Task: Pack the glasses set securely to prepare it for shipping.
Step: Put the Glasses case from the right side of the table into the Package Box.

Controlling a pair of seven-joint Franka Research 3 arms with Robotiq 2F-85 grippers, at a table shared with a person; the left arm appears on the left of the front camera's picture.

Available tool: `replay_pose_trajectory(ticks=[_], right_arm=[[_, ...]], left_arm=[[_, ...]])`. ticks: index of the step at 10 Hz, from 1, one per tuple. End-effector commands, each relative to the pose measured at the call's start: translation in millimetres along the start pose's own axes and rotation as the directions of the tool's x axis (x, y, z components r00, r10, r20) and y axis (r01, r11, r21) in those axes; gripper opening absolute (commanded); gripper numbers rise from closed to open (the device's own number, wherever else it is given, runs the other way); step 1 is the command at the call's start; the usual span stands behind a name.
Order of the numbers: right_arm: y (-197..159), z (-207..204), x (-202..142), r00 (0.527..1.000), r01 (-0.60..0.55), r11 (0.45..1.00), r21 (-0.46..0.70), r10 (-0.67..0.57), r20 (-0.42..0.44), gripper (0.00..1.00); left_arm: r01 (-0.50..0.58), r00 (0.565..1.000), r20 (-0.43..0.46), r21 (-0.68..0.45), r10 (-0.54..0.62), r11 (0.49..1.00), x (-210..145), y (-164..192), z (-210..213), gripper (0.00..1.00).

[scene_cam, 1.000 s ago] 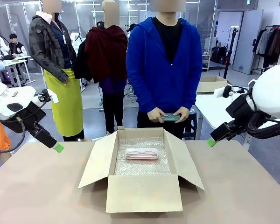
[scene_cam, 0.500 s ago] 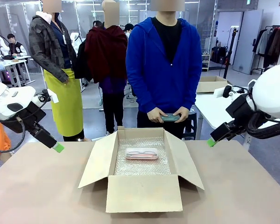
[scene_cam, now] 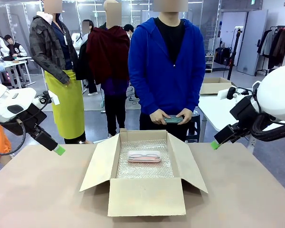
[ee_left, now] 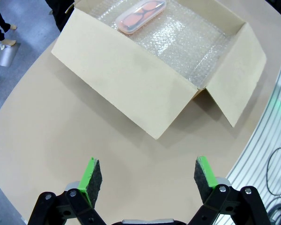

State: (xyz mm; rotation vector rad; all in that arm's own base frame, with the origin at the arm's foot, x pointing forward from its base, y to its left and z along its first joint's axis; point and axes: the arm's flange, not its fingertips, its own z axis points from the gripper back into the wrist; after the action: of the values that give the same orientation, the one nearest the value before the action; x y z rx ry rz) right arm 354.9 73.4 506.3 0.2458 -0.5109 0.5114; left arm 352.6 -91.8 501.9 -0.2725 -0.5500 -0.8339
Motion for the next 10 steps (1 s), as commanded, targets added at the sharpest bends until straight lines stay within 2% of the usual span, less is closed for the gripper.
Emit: replay_pose_trajectory(ticks=[1, 10], right_arm=[[-1.7, -1.2, 0.9, 1.000, -0.014, 1.000, -0.004, 0.014, 0.012, 1.00], [-1.7, -1.2, 0.9, 1.000, -0.014, 1.000, -0.004, 0.014, 0.012, 1.00]], left_arm=[[0.003, 1.000, 0.009, -0.011, -0.003, 1.000, -1.3, 0.9, 1.4, 1.00], [0.003, 1.000, 0.009, -0.011, -0.003, 1.000, -1.3, 0.9, 1.4, 1.00]])
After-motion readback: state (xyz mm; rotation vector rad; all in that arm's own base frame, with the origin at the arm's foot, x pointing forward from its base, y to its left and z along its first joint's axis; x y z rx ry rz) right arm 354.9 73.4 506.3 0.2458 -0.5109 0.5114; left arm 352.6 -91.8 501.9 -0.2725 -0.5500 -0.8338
